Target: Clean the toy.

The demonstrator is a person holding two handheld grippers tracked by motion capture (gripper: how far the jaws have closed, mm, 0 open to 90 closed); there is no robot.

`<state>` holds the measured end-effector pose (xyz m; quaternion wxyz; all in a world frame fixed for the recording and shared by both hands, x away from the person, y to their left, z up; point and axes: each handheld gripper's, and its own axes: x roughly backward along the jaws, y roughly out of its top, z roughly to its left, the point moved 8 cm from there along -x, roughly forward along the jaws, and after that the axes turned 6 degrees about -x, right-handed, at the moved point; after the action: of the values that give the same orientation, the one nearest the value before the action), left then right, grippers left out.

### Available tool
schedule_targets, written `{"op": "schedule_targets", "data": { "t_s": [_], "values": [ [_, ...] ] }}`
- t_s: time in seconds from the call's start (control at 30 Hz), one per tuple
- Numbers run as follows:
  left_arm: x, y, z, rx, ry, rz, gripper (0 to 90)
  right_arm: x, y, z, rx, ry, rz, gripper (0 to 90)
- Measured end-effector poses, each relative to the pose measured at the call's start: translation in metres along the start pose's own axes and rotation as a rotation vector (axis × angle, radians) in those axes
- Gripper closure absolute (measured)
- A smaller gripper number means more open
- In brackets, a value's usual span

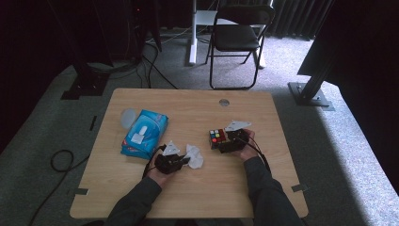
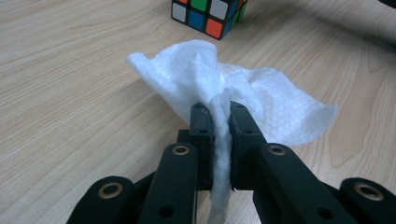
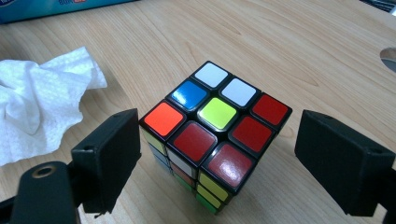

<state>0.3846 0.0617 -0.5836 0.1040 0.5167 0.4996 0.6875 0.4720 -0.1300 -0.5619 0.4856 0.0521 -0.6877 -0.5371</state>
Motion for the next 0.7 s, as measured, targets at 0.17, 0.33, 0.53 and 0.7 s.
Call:
{"op": "schedule_targets", "data": {
  "t_s": [0.17, 0.33, 0.53, 0.7],
  "values": [
    [0.0, 0.0, 0.0, 0.0, 0.0, -0.001, 82.0, -0.003, 0.0, -0.002, -0.011, -0.011, 0.0, 14.2],
    [0.0, 0.0, 0.0, 0.001, -0.001, -0.002, 82.0, -0.006, 0.001, -0.004, -0.018, -0.019, -0.005, 13.8],
    [0.0, 0.0, 0.0, -0.001, -0.002, -0.001, 82.0, -0.01, 0.003, -0.003, -0.009, -0.016, 0.001, 13.9],
    [0.001, 0.0, 0.0, -0.001, -0.001, -0.002, 82.0, -0.014, 0.012, -0.002, 0.009, -0.014, 0.002, 13.9]
  ]
}}
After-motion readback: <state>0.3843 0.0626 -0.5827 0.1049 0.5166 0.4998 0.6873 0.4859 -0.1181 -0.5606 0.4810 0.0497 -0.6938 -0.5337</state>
